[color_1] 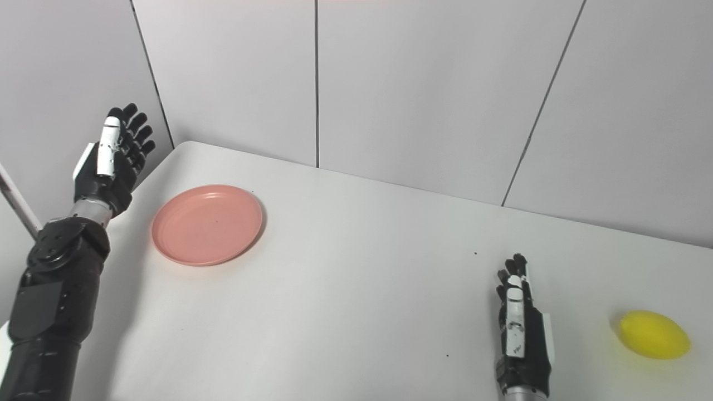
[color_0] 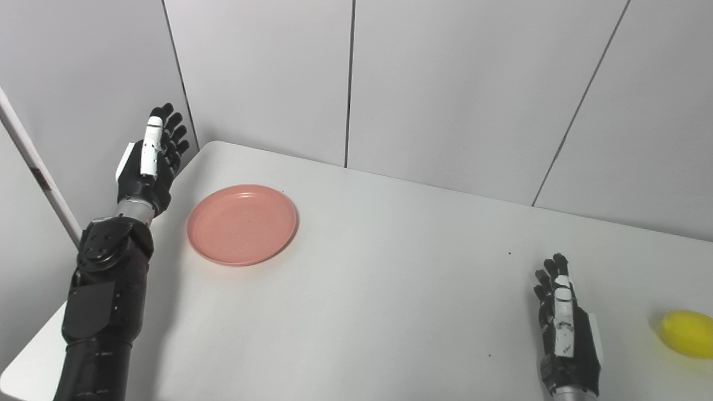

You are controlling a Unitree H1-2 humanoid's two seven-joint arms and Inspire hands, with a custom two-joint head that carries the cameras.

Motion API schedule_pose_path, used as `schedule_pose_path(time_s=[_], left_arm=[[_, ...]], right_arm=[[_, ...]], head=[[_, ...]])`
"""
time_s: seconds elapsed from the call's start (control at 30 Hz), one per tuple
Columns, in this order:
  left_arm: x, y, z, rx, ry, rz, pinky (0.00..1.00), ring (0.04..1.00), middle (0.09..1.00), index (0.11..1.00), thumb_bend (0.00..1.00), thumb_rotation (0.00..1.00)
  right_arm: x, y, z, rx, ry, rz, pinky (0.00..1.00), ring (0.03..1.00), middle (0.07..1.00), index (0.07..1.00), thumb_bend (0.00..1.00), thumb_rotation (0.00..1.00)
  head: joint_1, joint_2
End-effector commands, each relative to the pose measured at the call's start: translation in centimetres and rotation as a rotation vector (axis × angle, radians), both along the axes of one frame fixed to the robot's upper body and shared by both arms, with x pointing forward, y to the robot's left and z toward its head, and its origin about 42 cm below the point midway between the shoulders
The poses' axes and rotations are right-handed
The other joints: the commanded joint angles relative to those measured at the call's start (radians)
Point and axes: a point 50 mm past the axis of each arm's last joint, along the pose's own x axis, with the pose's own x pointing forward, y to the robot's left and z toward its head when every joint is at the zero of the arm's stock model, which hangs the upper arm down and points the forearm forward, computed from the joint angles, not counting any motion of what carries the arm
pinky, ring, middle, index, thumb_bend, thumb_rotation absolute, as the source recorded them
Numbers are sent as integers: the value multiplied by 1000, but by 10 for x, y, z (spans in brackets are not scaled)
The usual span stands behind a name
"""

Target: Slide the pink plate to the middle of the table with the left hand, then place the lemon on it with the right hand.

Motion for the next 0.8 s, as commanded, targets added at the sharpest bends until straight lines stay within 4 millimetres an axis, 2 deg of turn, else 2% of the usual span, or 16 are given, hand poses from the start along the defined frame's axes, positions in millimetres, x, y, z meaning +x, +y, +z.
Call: schedule_pose_path(time_s=[0.0,0.77], left_arm=[[2,11,28,47,-93,12,1000,993,987,967,408,1000],[-2,12,-4,-23,-26,22,1000,998,994,971,396,1000]], right_arm=[[-3,-7,-2,-9,-5,1,1000,969,975,981,191,1000],[-4,-8,-1,-6,-10,5,1000,968,975,980,181,1000]], head=[[0,2],[3,9]])
